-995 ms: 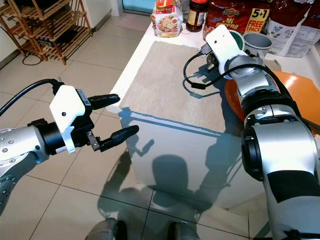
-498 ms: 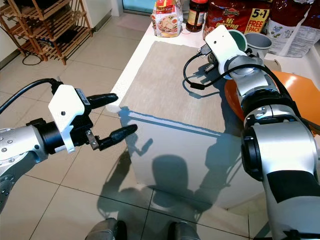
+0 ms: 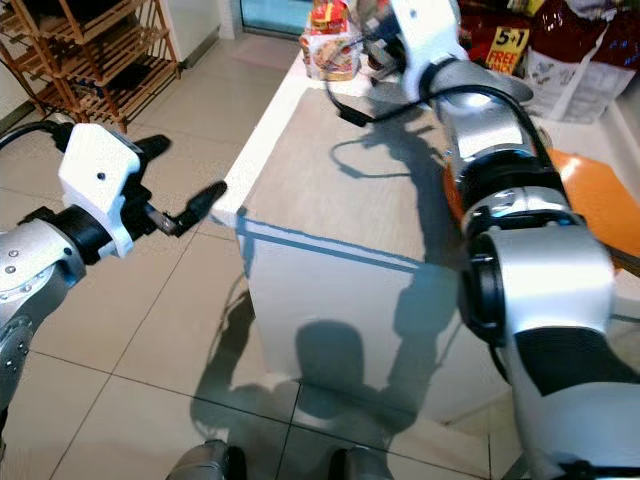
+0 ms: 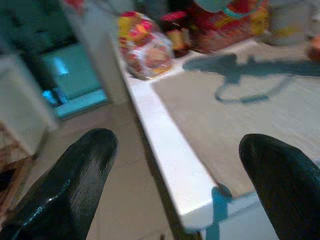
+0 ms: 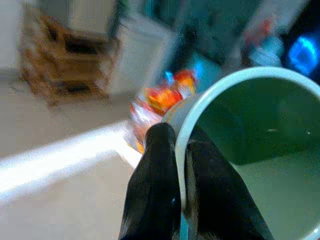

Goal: Setting the table

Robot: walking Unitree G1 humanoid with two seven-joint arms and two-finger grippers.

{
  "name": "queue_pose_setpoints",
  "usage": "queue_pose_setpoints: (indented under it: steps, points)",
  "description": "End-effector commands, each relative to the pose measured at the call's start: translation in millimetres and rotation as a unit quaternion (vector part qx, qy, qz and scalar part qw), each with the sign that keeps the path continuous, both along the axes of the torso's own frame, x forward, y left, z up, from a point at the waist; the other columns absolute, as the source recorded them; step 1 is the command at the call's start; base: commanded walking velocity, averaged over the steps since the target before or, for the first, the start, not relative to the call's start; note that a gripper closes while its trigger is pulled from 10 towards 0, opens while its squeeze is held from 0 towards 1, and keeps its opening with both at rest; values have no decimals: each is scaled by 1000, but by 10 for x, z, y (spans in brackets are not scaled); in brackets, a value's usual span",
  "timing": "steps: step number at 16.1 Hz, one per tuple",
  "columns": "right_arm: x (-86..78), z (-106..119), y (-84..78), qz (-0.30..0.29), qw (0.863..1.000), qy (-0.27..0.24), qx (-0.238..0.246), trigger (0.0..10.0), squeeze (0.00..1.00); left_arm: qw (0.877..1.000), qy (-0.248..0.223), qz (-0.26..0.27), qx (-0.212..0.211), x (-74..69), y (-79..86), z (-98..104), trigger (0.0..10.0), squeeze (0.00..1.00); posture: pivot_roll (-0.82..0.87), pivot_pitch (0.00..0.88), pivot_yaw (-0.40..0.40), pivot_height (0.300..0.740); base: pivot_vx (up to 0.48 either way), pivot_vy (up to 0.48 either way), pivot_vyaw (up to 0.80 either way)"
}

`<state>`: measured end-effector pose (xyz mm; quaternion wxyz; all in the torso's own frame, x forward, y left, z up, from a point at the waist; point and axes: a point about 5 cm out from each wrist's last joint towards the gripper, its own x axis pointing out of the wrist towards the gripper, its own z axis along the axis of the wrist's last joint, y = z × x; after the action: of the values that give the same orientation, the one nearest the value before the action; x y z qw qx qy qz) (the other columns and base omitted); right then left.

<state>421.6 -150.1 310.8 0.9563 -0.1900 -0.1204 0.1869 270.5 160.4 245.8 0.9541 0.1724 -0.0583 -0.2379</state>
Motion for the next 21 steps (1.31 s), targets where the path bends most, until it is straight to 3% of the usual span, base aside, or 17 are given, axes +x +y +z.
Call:
queue_pose_setpoints:
  steps: [1, 2, 3, 4, 5, 7, 10, 12, 16, 18, 21]
  points:
    - [-107, 16, 110, 53, 996, -43, 49, 0, 0, 1000, 0, 27, -8, 11, 17, -56, 10000, 0, 85, 0, -62, 740, 0, 0, 0]
    - [-163, -47, 130, 57, 995, -46, 71, 0, 0, 1000, 4, 30, -9, 6, 5, -92, 10000, 0, 81, 0, -61, 740, 0, 0, 0]
    - [-321, -182, 175, 68, 991, -47, 105, 0, 0, 999, 9, 34, -15, 5, -22, -146, 10000, 0, 62, 0, -56, 740, 0, 0, 0]
    - [-406, -245, 187, 67, 990, -46, 118, 1294, 0, 999, 9, 31, -19, 2, -47, -163, 10000, 0, 62, 0, -56, 740, 0, 0, 0]
    - [-628, -380, 209, 52, 984, -42, 164, 5216, 0, 999, 9, 29, -26, 8, -115, -197, 10000, 0, 51, 0, -57, 740, 0, 0, 0]
    - [-840, -470, 226, 33, 977, -42, 208, 10000, 0, 999, 9, 29, -34, 1, -166, -217, 10000, 0, 41, 0, -52, 740, 0, 0, 0]
    - [-1070, -679, 243, 6, 977, -33, 212, 10000, 0, 999, 9, 23, -27, -26, -202, -255, 10000, 0, 35, 0, -52, 740, -306, 0, 0]
    - [-1259, -903, 209, -31, 978, 5, 207, 10000, 0, 999, 6, 30, -19, -31, -201, -283, 10000, 0, 44, 0, -60, 740, -326, 0, 0]
    - [-1371, -1043, 176, -61, 979, 20, 193, 10000, 0, 999, 15, 45, -17, -73, -200, -386, 10000, 0, 36, 0, -62, 740, -239, 0, 0]
    - [-1397, -1073, 182, -65, 980, 27, 186, 10000, 0, 998, 15, 46, -38, -67, -216, -411, 10000, 0, 29, 0, -58, 740, 0, 0, 0]
    - [-1413, -1173, 209, -72, 979, 53, 185, 10000, 0, 998, 23, 48, -20, -42, -255, -488, 10000, 0, 20, 0, -51, 740, 0, -160, 0]
